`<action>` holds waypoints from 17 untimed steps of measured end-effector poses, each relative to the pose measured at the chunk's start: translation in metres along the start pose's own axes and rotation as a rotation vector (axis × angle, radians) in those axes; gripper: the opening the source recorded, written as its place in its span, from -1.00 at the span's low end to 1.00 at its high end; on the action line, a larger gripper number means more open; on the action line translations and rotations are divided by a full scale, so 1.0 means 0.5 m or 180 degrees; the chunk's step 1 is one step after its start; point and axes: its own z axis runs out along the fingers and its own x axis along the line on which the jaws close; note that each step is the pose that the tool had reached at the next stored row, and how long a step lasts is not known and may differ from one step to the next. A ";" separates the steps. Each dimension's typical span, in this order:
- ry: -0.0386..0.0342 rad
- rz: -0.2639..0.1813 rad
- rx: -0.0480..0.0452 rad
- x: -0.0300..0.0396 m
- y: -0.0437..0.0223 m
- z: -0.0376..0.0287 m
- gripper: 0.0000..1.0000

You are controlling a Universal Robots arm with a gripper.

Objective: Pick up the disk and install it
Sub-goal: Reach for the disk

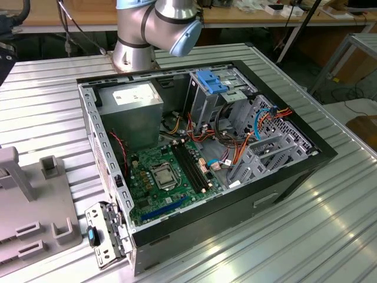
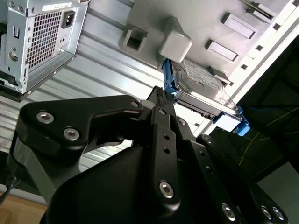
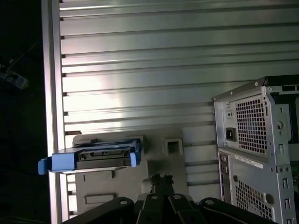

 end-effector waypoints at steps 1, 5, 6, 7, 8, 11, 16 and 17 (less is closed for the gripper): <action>0.0000 0.0000 0.0000 0.006 0.000 0.000 -0.79; 0.0000 0.0000 0.0000 0.024 -0.002 -0.001 -0.79; 0.0000 0.0000 0.0000 0.028 -0.002 -0.001 -0.79; 0.0000 0.0000 0.0000 0.030 -0.002 -0.001 -0.79; 0.0000 0.0000 0.0000 0.034 -0.003 -0.001 -0.79; 0.0000 0.0000 0.0000 0.043 -0.003 -0.001 -0.79; 0.0000 0.0000 0.0000 0.061 -0.005 -0.002 -0.79; 0.0000 0.0000 0.0000 0.064 -0.005 -0.002 -0.79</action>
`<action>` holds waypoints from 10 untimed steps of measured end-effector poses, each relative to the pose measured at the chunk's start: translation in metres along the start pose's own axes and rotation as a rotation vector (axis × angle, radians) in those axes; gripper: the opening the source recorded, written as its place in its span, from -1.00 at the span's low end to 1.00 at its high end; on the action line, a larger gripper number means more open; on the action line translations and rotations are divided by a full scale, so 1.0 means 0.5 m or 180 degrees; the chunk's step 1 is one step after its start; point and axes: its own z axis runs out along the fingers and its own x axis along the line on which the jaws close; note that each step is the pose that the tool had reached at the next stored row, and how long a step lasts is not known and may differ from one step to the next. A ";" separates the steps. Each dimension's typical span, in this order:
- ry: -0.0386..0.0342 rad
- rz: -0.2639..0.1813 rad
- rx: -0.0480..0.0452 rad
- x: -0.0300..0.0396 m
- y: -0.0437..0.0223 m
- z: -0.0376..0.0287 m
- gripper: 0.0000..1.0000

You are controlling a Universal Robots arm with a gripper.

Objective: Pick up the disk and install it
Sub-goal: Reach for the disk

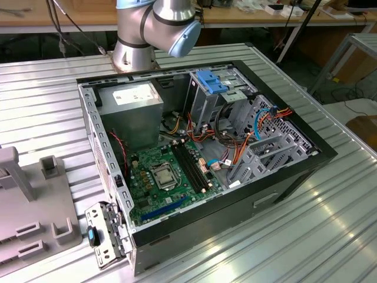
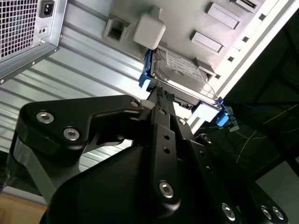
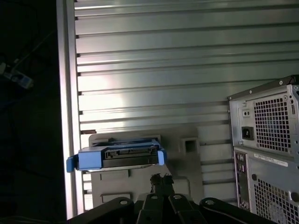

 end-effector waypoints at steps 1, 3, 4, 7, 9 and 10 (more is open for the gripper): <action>0.0000 0.0000 0.0000 0.006 0.000 0.000 -0.79; 0.0000 0.0000 0.0000 0.014 -0.001 0.000 -0.79; 0.0000 0.0000 0.0000 0.020 -0.001 -0.001 -0.79; 0.0000 0.0000 0.0000 0.037 -0.003 -0.001 -0.79; 0.0000 0.0000 0.0000 0.054 -0.004 -0.002 -0.79; 0.0000 0.0000 0.0000 0.060 -0.004 -0.002 -0.79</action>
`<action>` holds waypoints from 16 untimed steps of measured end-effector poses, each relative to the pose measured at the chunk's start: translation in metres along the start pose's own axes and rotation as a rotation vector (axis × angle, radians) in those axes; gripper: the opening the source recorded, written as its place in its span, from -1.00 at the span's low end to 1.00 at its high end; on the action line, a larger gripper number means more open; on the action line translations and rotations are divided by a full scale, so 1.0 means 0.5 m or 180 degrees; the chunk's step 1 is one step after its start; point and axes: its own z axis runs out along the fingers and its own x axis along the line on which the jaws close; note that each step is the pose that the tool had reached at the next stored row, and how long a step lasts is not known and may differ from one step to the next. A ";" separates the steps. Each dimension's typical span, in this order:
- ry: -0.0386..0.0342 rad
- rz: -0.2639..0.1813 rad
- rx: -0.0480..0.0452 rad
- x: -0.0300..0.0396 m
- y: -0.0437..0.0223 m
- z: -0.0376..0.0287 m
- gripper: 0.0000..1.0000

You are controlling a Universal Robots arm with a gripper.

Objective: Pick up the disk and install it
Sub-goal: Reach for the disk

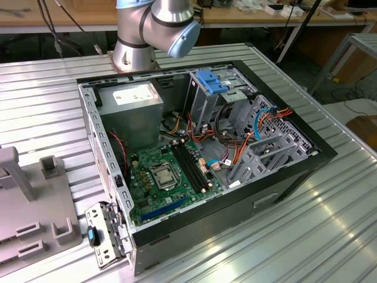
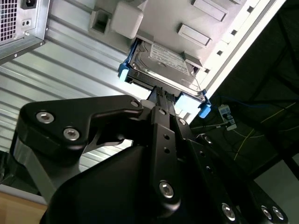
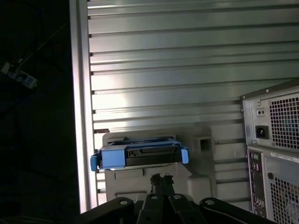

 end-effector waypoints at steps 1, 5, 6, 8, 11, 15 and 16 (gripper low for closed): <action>0.0000 0.0000 0.0000 0.004 0.000 0.000 -0.79; 0.0000 0.0000 0.0000 0.032 0.003 -0.001 -0.79; 0.0000 0.0000 0.0000 0.035 0.008 0.000 -0.79; 0.0000 0.0000 0.0000 0.037 0.014 0.000 -0.79; 0.0000 -0.0001 0.0002 0.062 0.017 0.000 -0.79; -0.0006 -0.0006 0.0078 0.080 0.017 -0.001 -0.79; -0.0006 -0.0007 0.0079 0.080 0.016 -0.001 -0.79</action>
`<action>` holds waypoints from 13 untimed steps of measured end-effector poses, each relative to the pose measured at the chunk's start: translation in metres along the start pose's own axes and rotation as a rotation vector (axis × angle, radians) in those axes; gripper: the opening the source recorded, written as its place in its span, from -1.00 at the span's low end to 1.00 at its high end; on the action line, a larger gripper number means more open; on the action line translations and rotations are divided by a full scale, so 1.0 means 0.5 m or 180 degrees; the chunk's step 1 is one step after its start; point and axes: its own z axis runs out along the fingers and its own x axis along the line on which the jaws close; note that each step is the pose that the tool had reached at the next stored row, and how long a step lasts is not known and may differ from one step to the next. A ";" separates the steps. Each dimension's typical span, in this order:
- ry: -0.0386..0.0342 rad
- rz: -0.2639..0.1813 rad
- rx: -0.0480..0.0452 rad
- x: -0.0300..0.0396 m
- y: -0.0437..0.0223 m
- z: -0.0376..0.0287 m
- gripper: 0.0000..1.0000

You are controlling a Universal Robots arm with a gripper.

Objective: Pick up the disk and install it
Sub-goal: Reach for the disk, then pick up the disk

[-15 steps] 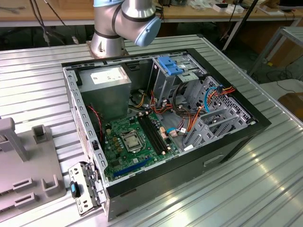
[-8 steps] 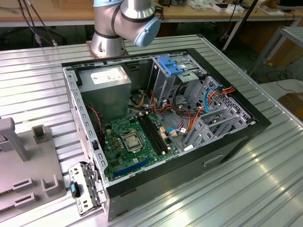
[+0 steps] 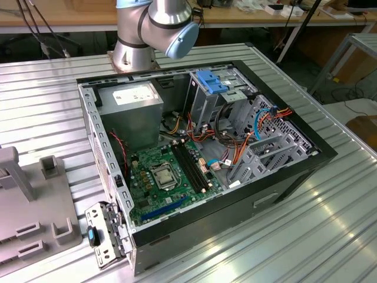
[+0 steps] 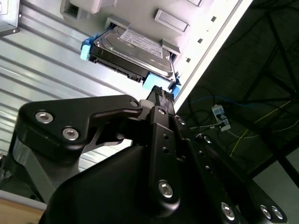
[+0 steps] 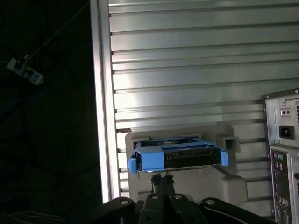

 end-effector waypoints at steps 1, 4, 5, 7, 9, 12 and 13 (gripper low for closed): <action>0.0000 0.0000 0.0000 0.000 0.000 0.000 -0.79; 0.0000 0.0000 0.0001 0.000 0.000 0.000 -0.79; 0.0000 0.0000 0.0000 0.000 0.000 0.000 -0.79; 0.0000 0.0000 0.0000 0.000 0.000 0.000 -0.79; 0.0000 0.0000 0.0000 0.000 0.000 0.000 -0.79; 0.0000 0.0000 0.0000 0.000 0.000 0.000 -0.79; 0.0000 0.0000 0.0000 0.000 0.000 0.000 -0.79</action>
